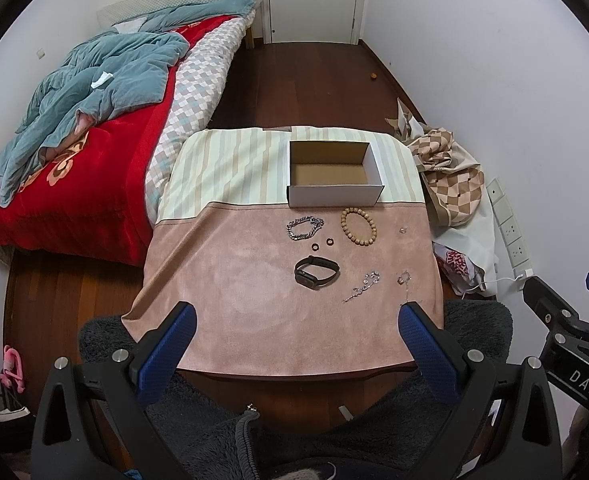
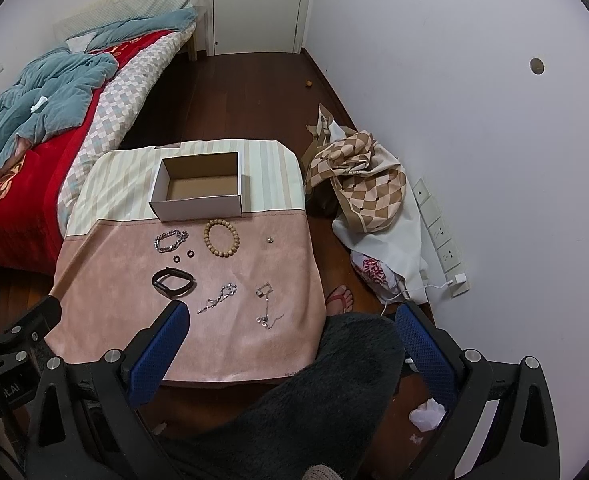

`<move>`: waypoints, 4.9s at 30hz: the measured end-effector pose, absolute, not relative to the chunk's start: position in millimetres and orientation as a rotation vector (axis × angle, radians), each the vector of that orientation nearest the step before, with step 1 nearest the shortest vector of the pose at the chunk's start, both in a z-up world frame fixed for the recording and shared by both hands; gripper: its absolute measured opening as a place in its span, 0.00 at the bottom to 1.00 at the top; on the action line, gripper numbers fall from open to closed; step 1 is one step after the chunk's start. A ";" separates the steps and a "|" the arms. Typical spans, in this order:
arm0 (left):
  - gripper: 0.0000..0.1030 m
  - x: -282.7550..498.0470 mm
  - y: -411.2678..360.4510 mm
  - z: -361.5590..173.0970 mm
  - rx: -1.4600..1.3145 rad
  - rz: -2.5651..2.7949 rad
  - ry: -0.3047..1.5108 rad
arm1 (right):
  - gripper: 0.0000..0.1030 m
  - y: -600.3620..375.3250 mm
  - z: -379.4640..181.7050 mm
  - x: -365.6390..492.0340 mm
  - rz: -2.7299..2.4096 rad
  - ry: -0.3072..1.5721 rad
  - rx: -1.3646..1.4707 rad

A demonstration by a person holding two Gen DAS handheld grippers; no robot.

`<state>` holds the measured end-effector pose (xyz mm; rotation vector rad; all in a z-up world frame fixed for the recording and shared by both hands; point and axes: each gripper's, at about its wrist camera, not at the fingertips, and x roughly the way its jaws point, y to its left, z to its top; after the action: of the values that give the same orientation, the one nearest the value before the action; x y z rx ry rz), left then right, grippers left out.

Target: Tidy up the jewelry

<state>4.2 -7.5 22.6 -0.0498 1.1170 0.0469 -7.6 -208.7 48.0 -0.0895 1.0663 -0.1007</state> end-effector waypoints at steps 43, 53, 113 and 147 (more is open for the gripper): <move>0.99 136.9 29.8 -227.0 -0.088 0.150 1.493 | 0.81 -206.2 -184.3 128.2 -0.078 1.311 -0.017; 0.57 146.3 13.9 -256.1 -0.065 0.050 1.499 | 0.80 -204.9 -225.2 159.0 -0.061 1.373 -0.007; 0.02 251.6 29.4 -118.3 -0.109 -0.095 1.142 | 0.08 -143.2 -88.6 265.1 0.245 1.043 0.046; 1.00 266.9 40.1 -135.8 -0.021 0.055 1.113 | 0.94 -152.3 -165.6 300.0 0.144 1.221 -0.019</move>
<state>266.9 40.1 -135.8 -0.0210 1.1129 0.0545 300.0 -152.3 -165.6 -0.0185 1.2207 0.1444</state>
